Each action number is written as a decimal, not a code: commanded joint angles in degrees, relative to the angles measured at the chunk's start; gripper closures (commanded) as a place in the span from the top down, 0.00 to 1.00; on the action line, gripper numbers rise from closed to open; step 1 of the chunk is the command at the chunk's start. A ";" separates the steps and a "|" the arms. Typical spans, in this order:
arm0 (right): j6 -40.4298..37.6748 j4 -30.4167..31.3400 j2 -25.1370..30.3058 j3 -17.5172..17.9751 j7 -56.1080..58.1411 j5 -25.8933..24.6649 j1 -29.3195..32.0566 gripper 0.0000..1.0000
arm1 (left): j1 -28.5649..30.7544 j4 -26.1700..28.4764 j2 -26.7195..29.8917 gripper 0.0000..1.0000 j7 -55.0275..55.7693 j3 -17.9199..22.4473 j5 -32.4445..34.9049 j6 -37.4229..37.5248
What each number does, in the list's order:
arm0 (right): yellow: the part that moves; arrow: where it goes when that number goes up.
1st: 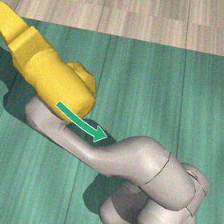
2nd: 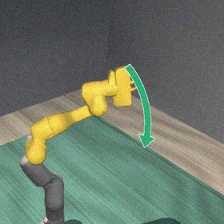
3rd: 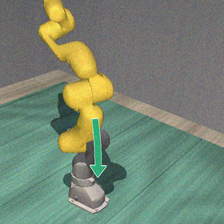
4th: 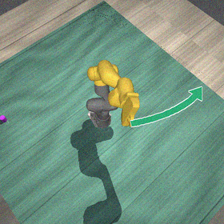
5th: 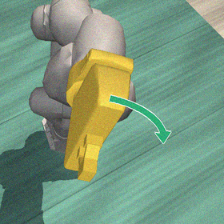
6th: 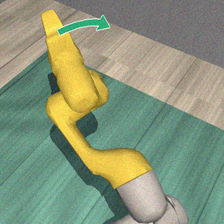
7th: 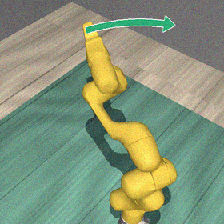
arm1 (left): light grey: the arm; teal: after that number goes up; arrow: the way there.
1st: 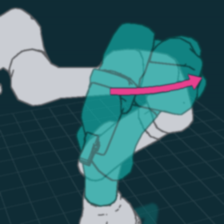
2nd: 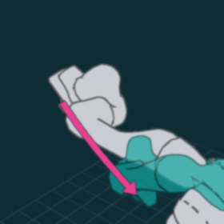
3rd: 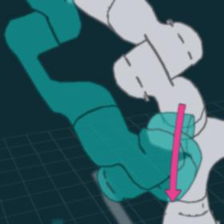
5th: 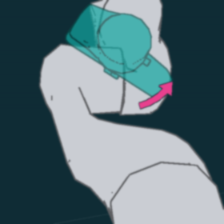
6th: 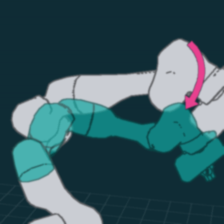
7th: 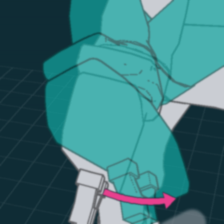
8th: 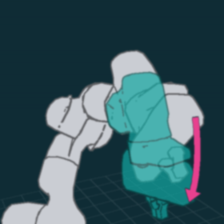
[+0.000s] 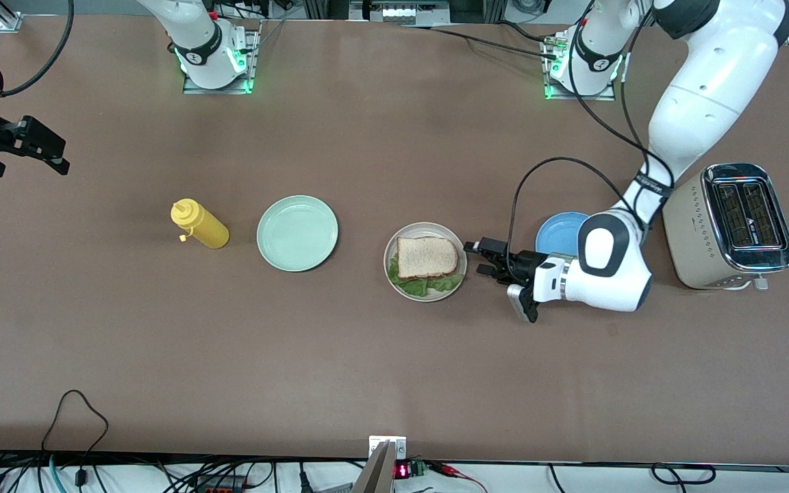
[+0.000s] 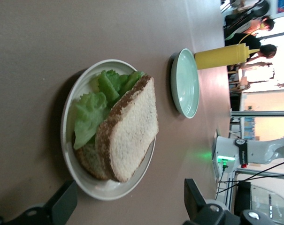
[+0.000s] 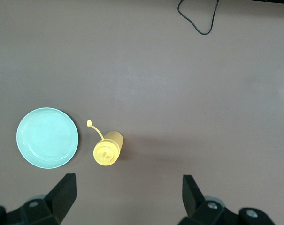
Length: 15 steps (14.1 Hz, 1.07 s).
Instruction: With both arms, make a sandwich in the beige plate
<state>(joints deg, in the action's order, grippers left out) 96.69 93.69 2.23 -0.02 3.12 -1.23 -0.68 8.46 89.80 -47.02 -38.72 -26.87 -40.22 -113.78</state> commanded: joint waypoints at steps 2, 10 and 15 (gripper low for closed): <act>-0.71 -0.52 0.23 0.46 0.05 0.44 0.77 1.00 | 0.06 0.73 7.62 1.00 9.26 0.24 12.75 4.17; -0.71 -0.52 0.23 0.46 0.05 0.44 0.77 1.00 | 1.82 -7.44 17.30 1.00 19.03 0.06 43.87 22.96; -0.71 -0.52 0.32 0.46 0.05 0.53 0.77 1.00 | 1.38 -8.05 26.52 1.00 22.80 -0.38 55.84 29.04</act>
<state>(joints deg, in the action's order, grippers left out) 96.68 93.68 2.23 -0.03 3.11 -1.23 -0.66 10.45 81.65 -24.76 -18.12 -27.06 11.07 -87.14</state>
